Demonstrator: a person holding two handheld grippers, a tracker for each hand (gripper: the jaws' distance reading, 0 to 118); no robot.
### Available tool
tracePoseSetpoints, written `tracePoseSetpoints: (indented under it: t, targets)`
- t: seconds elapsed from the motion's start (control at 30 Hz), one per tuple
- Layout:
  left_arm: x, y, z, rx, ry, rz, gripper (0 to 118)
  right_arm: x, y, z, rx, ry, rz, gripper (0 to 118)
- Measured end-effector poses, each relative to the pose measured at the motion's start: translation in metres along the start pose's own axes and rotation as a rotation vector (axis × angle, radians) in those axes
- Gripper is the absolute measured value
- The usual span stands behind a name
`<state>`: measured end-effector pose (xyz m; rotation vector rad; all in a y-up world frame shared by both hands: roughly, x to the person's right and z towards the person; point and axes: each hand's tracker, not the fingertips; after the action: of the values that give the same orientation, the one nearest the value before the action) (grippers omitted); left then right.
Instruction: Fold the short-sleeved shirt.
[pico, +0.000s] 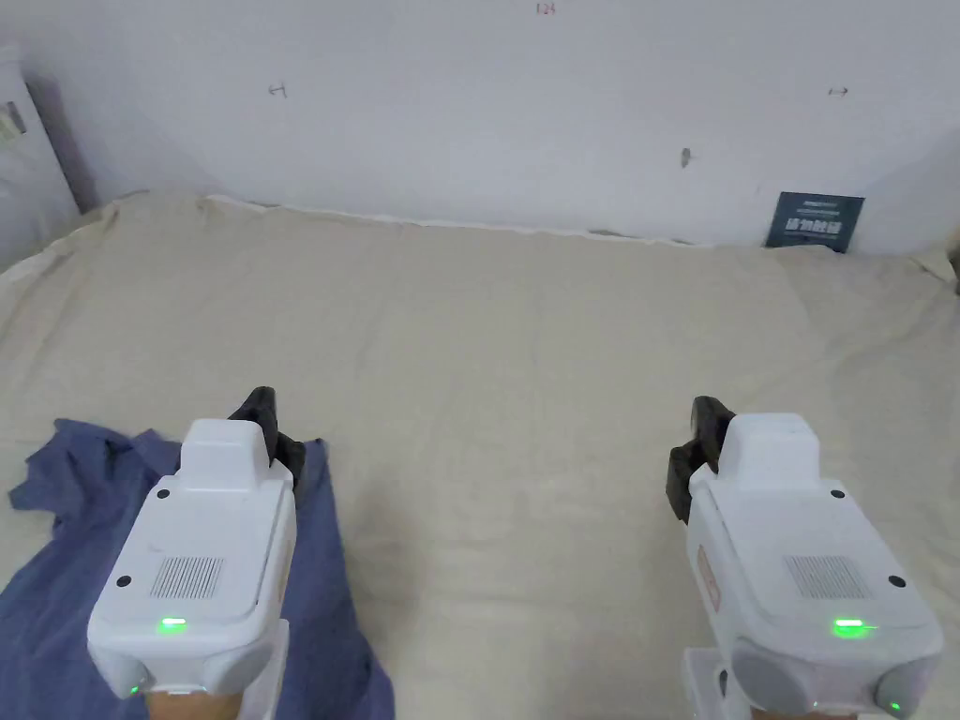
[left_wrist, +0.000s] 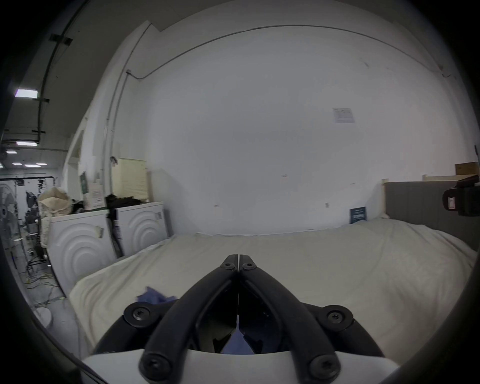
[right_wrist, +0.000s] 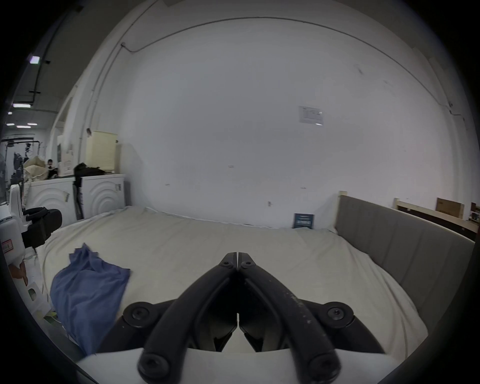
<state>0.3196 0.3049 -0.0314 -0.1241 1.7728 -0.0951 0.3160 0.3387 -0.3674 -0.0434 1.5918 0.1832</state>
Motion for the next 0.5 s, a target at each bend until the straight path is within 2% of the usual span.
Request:
tracePoseSetpoints:
  t: [0.07, 0.17, 0.5]
  targets:
    - [-0.024, -0.002, 0.004, -0.004, 0.048, -0.014, 0, -0.02, 0.003, -0.009, 0.011, 0.025, -0.007, 1]
    - [-0.057, -0.004, 0.013, -0.015, 0.129, -0.05, 0, -0.047, 0.007, -0.02, 0.005, 0.113, -0.034, 1]
    - [-0.14, -0.02, 0.054, -0.083, 0.313, -0.058, 0, -0.136, 0.008, -0.033, 0.004, 0.318, 0.006, 1]
